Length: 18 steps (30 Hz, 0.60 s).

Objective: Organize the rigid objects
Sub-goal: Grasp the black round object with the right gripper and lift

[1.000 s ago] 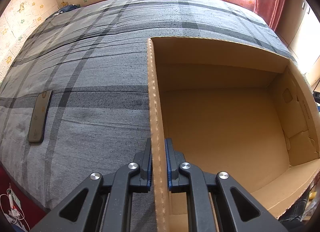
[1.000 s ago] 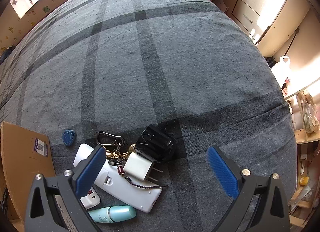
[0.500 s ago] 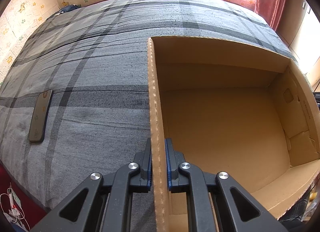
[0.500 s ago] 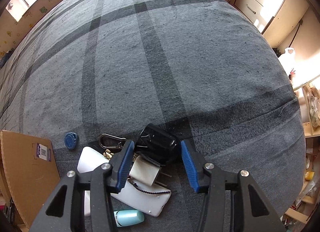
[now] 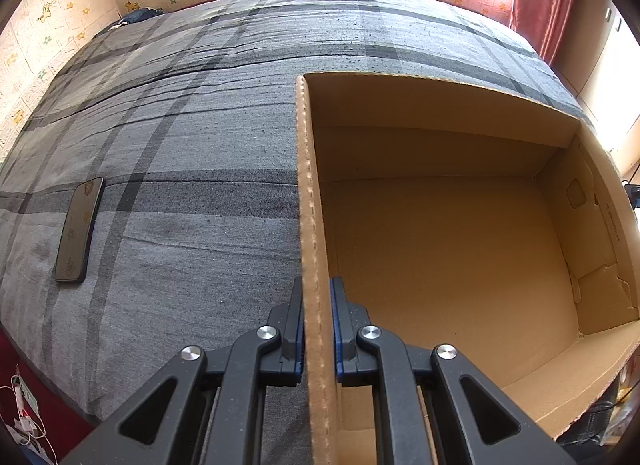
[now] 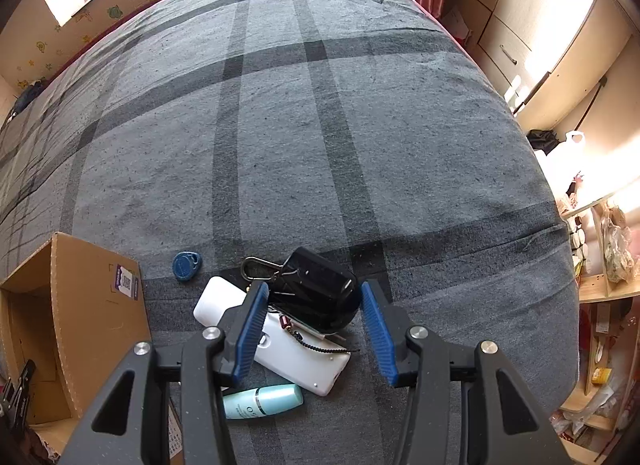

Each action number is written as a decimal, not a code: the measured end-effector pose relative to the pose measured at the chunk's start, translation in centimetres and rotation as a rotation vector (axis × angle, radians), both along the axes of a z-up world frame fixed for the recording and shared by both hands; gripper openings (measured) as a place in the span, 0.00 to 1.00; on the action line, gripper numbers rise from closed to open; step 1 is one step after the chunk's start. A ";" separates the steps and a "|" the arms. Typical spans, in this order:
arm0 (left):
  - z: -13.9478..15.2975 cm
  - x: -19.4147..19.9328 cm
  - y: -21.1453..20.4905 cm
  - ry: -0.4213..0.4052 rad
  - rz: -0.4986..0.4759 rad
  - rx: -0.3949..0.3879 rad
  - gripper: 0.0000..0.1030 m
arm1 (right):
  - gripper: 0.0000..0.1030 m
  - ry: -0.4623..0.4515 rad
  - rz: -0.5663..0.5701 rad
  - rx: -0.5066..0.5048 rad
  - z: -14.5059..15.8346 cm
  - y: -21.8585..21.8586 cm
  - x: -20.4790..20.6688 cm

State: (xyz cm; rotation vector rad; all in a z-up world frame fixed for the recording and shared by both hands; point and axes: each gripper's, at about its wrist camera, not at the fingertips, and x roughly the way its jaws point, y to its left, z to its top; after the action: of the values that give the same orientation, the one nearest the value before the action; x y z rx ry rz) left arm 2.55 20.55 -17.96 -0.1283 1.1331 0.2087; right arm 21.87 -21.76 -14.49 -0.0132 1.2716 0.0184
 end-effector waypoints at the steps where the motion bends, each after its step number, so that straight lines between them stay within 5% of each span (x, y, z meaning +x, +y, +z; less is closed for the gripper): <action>1: 0.0 0.0 0.0 0.000 0.000 0.000 0.10 | 0.50 -0.005 0.013 -0.001 0.6 0.4 -0.3; 18: 0.0 0.0 0.0 -0.002 0.001 -0.006 0.10 | 0.50 -0.087 0.305 -0.010 8.0 11.5 -5.7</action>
State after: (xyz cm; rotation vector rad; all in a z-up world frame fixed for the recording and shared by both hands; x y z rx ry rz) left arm 2.53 20.55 -17.95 -0.1347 1.1322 0.2056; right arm 16.18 -10.27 -6.50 -0.2139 1.1731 0.2713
